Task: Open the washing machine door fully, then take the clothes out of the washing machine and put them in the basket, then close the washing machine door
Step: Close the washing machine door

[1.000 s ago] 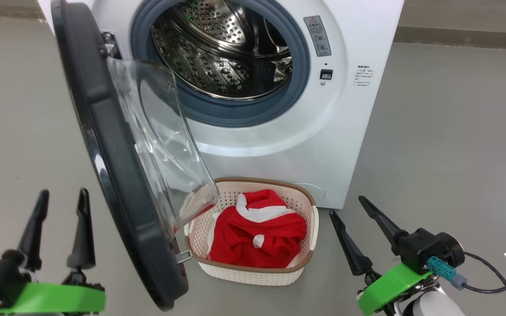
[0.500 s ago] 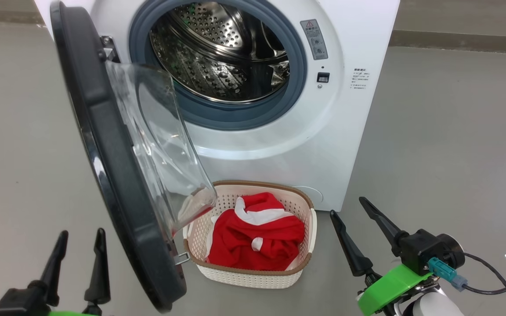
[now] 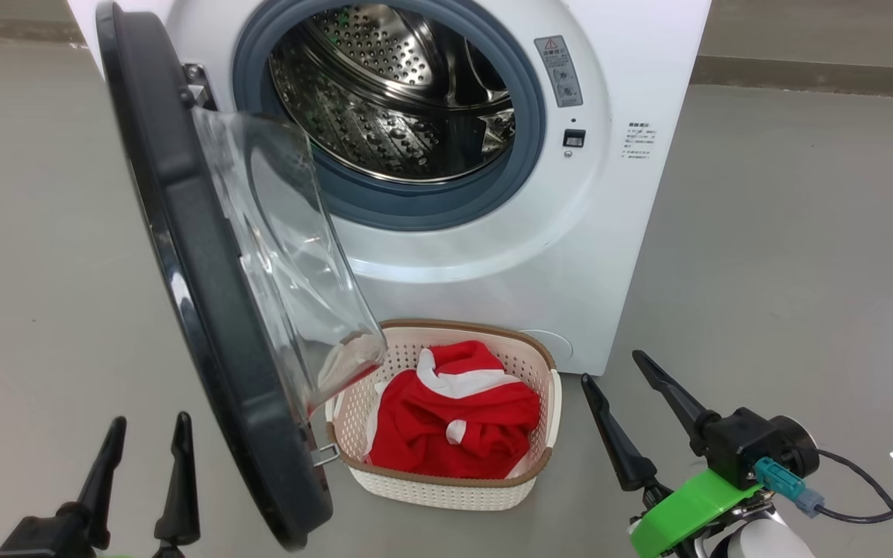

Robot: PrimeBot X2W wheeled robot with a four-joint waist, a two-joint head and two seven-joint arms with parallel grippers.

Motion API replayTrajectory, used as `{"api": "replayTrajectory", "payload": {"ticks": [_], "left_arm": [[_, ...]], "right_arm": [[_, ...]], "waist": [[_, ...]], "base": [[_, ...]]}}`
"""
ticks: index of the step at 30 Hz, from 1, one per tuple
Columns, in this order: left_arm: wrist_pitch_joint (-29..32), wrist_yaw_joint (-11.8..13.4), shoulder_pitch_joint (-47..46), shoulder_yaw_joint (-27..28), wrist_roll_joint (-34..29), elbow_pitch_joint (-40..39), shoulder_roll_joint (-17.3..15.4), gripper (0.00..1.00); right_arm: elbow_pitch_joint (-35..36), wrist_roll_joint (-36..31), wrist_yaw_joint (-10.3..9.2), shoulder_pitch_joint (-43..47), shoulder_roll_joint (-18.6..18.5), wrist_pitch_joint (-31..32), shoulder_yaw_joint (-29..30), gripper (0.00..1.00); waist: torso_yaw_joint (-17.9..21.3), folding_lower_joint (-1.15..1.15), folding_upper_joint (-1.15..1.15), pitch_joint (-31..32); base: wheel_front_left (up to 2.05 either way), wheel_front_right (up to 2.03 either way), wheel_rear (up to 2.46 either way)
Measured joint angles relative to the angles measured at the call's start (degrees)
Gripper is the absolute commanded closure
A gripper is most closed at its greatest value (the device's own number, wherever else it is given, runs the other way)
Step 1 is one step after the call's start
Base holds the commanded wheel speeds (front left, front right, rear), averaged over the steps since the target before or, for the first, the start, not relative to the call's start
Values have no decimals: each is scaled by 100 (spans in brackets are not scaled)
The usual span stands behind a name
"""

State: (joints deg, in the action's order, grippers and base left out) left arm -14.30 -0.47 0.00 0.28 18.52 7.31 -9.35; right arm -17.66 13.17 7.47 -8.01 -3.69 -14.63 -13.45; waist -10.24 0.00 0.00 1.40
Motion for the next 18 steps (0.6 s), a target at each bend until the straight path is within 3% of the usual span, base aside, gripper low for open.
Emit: {"api": "replayTrajectory", "payload": {"ticks": [9, 10, 12, 18], "left_arm": [[0, -13, 2, 31, -100, -2, 18, 0], [0, -14, 2, 33, -100, -2, 18, 15], [0, -37, 2, 30, -101, 12, 16, 100], [0, -65, 1, 36, -80, 66, 22, 100]], "right_arm": [[23, 0, 0, 0, 0, 0, -3, 0], [22, 0, 0, 0, 0, 0, -3, 0], [22, 0, 0, 0, 0, 0, -2, 0], [20, 0, 0, -1, 0, 0, -1, 0]], "waist": [[16, 0, 0, -5], [19, 0, 0, -9], [28, 0, 0, -18], [53, 0, 0, -32]], "base": [[0, 0, 0], [0, 0, 0], [0, 0, 0], [0, 0, 0]]}}
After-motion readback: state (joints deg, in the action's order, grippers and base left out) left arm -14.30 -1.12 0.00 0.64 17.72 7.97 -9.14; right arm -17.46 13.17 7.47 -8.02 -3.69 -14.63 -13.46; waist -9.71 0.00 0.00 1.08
